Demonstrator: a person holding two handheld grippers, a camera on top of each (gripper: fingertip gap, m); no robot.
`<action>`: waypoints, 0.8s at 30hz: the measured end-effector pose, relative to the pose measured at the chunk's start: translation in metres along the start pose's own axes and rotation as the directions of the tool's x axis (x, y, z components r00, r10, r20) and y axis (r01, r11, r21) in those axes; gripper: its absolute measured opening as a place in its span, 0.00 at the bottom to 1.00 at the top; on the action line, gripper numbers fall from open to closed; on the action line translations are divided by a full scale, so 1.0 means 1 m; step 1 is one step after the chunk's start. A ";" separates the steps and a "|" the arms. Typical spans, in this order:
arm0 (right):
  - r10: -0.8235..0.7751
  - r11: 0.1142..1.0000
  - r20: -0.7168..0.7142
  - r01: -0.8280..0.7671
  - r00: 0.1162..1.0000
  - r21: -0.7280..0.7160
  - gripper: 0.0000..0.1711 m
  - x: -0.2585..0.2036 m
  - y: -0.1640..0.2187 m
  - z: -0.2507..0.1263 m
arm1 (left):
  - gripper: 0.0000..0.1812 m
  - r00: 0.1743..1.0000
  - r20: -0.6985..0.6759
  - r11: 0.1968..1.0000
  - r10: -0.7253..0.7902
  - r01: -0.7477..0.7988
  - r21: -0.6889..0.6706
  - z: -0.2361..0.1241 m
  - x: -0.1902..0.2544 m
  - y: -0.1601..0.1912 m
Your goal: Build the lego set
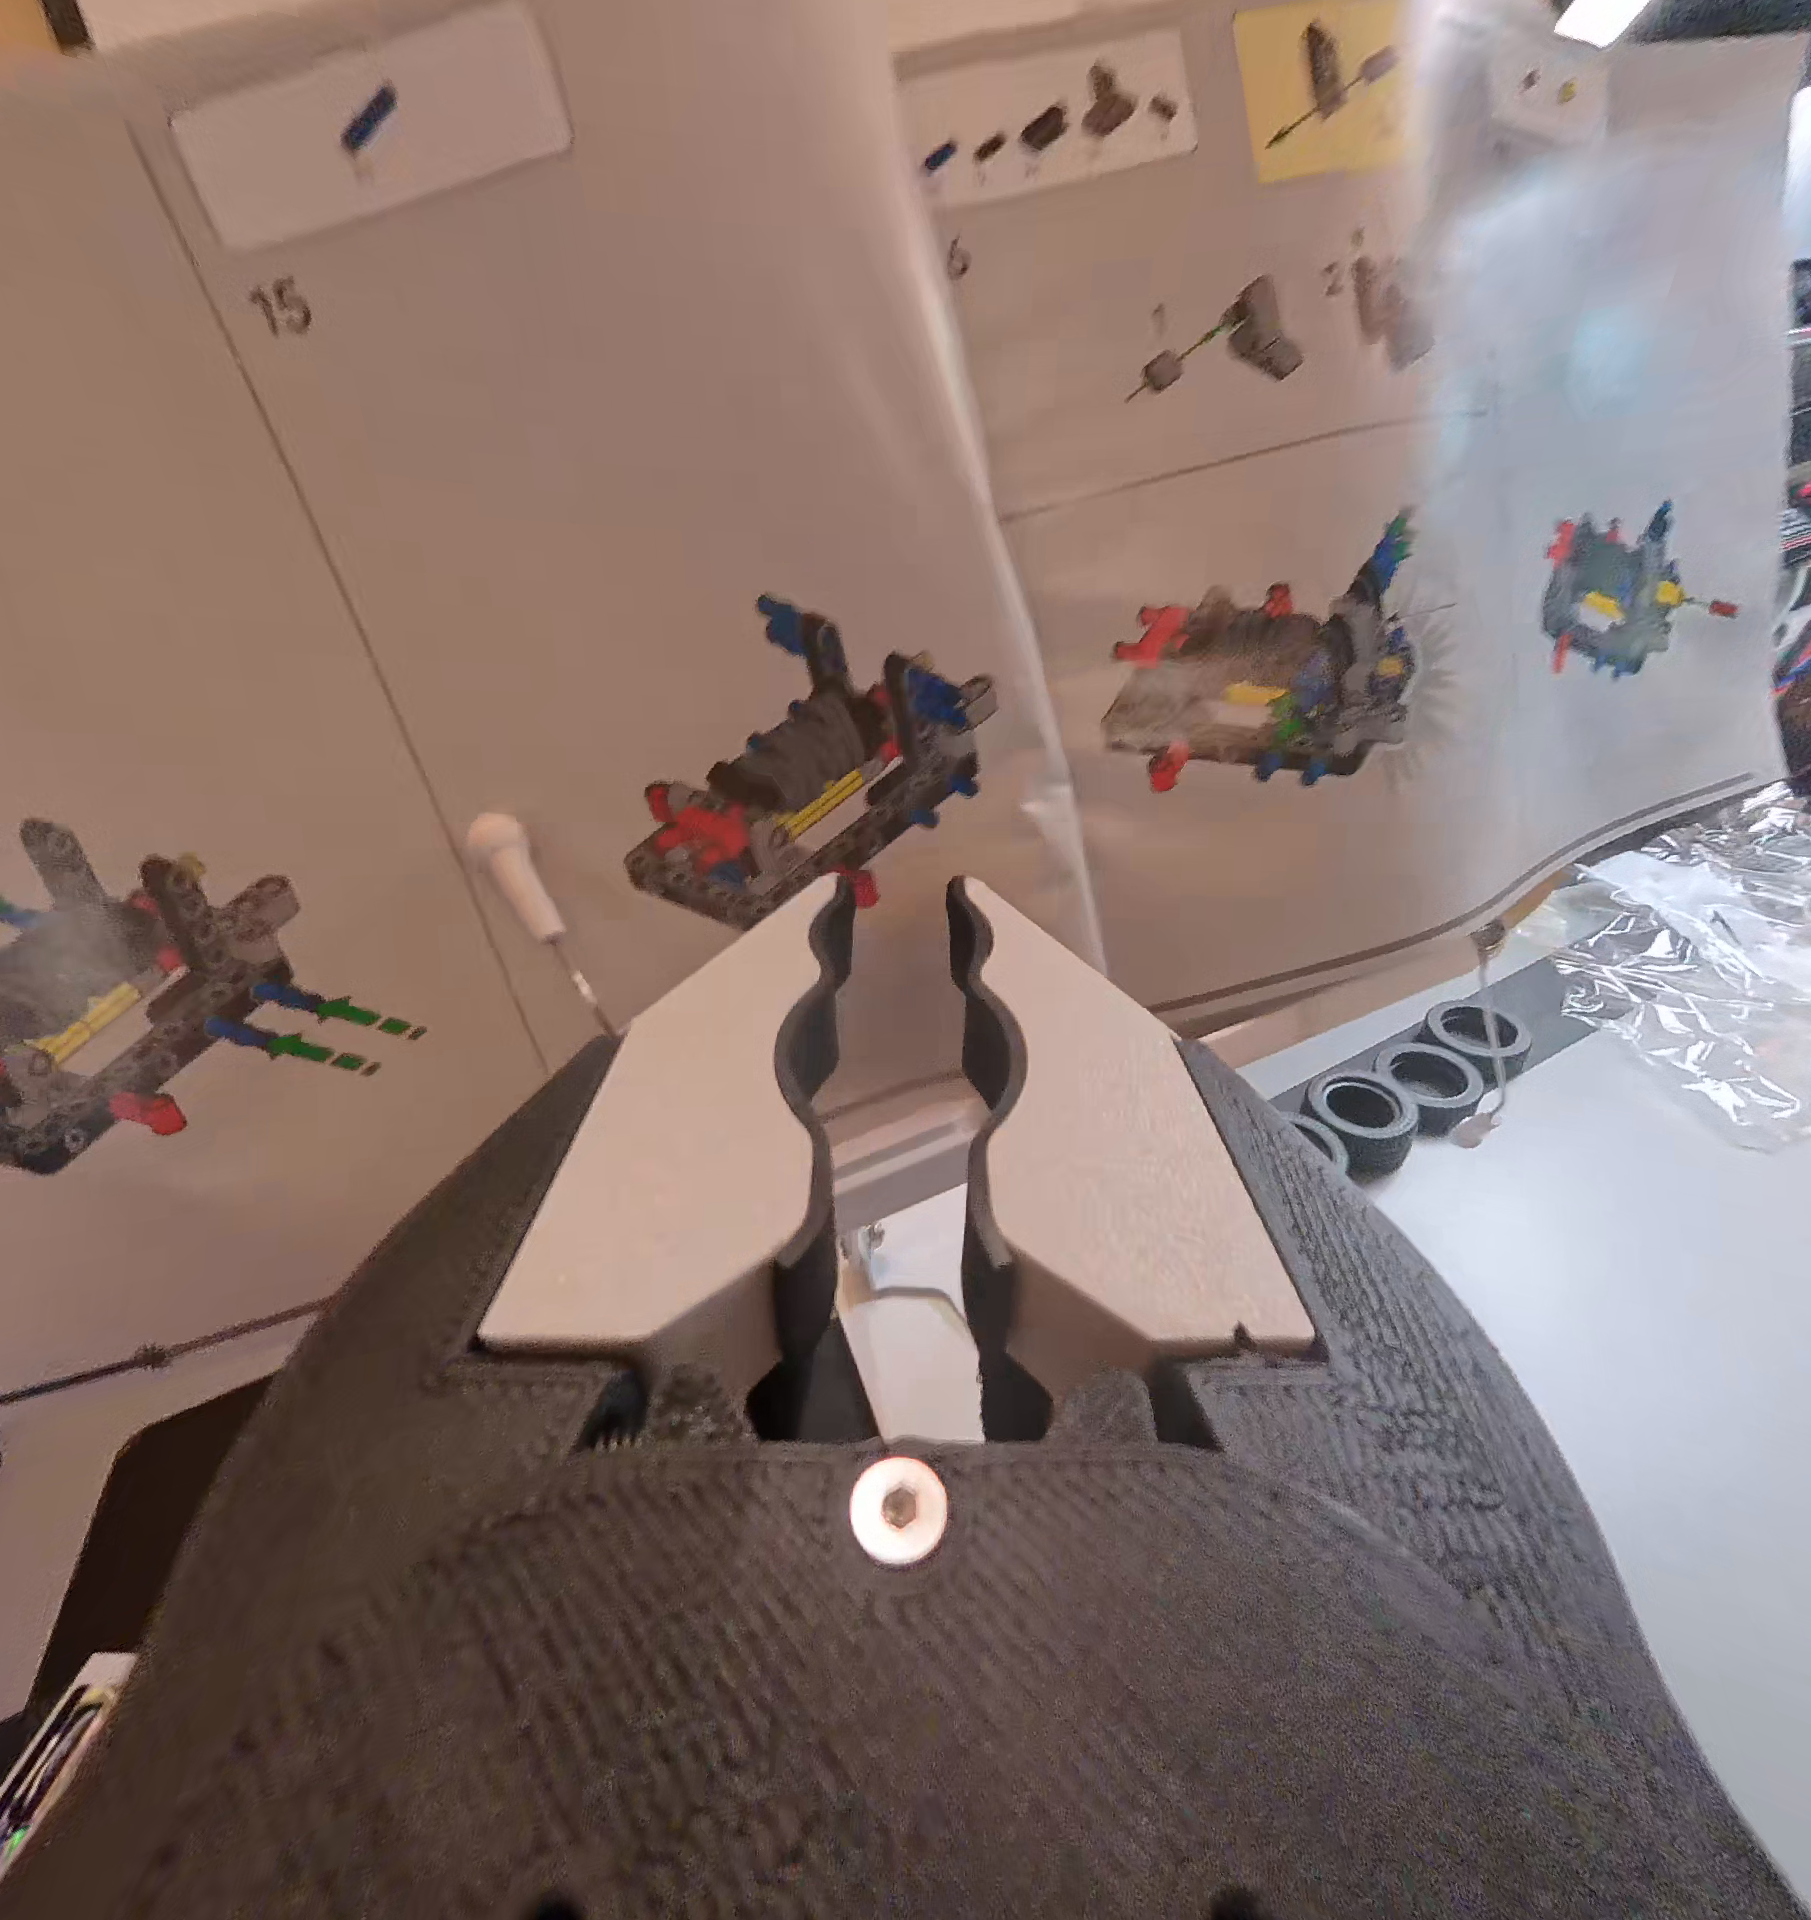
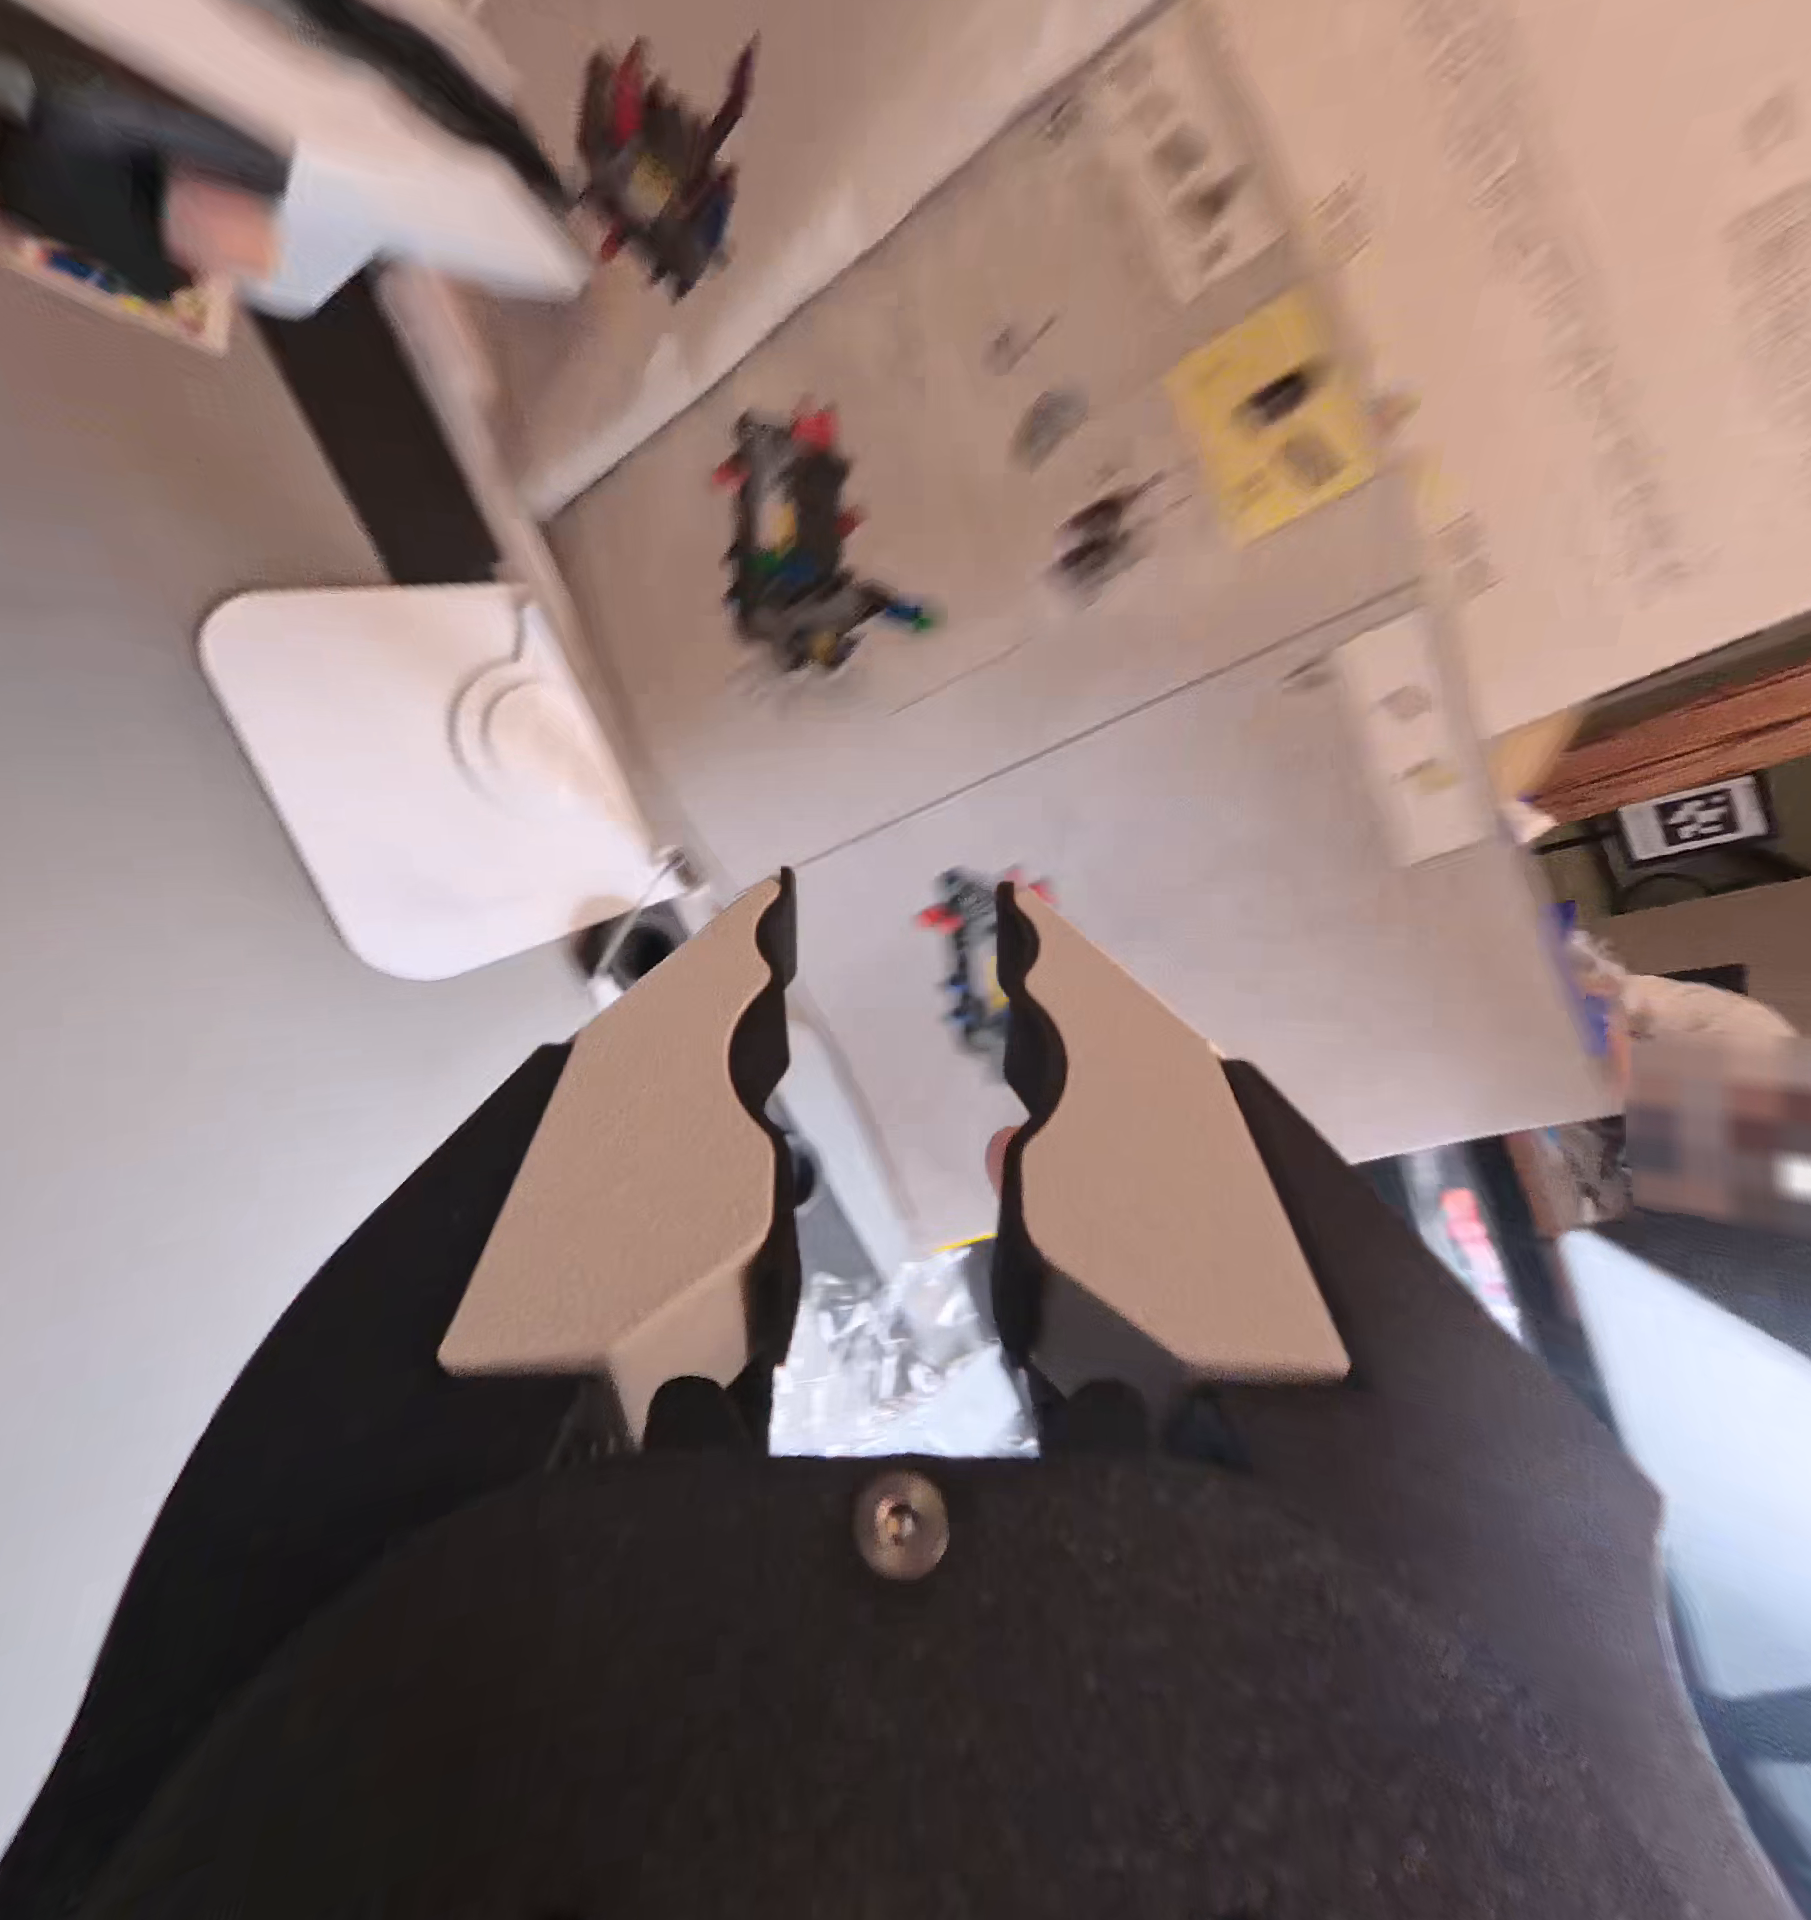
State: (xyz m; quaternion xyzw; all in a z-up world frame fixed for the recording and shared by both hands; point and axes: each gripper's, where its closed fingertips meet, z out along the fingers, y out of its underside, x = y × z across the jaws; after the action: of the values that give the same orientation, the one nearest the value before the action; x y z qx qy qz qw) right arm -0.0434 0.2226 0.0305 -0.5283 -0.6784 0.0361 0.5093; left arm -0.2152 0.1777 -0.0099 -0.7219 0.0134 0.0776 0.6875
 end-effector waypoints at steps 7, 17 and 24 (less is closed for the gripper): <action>0.268 0.962 0.063 -0.271 0.961 0.042 0.19 -0.074 0.063 0.042 | 0.04 0.982 -0.107 0.987 0.155 -0.150 0.053 0.008 0.068 -0.025; 0.329 0.944 -0.081 -0.327 0.941 0.034 0.26 -0.104 0.107 0.084 | 0.00 0.943 -0.190 0.955 0.272 -0.288 -0.065 0.036 0.104 -0.005; 0.217 0.976 -0.154 -0.214 0.964 0.038 0.08 -0.091 0.099 0.094 | 0.00 0.919 -0.238 0.938 0.315 -0.339 -0.066 0.035 0.116 -0.002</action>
State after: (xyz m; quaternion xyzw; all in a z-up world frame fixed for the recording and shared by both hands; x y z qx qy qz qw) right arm -0.0519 0.2435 -0.1317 -0.5947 -0.5743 0.0565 0.5598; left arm -0.1034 0.2231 -0.0248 -0.7491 0.2069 0.1104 0.6196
